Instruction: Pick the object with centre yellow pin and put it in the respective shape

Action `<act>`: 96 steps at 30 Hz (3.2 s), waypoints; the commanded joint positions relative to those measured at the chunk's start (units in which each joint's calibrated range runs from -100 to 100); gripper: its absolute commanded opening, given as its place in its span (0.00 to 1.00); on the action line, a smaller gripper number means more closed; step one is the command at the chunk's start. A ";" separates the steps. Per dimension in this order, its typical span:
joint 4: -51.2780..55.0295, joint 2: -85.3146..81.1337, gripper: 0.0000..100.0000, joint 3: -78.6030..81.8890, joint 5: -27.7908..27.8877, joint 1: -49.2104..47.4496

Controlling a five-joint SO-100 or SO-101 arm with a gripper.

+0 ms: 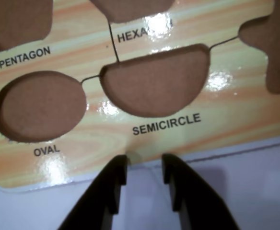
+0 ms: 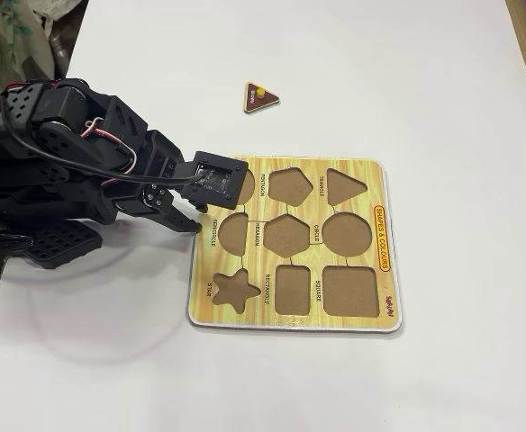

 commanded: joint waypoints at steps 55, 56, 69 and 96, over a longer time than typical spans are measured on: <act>-1.86 43.91 0.09 -31.56 0.39 -0.45; -1.86 46.34 0.09 -33.90 0.29 -0.45; -2.47 67.43 0.10 -51.35 -9.23 -13.34; -2.81 101.32 0.09 -84.35 -18.18 -49.38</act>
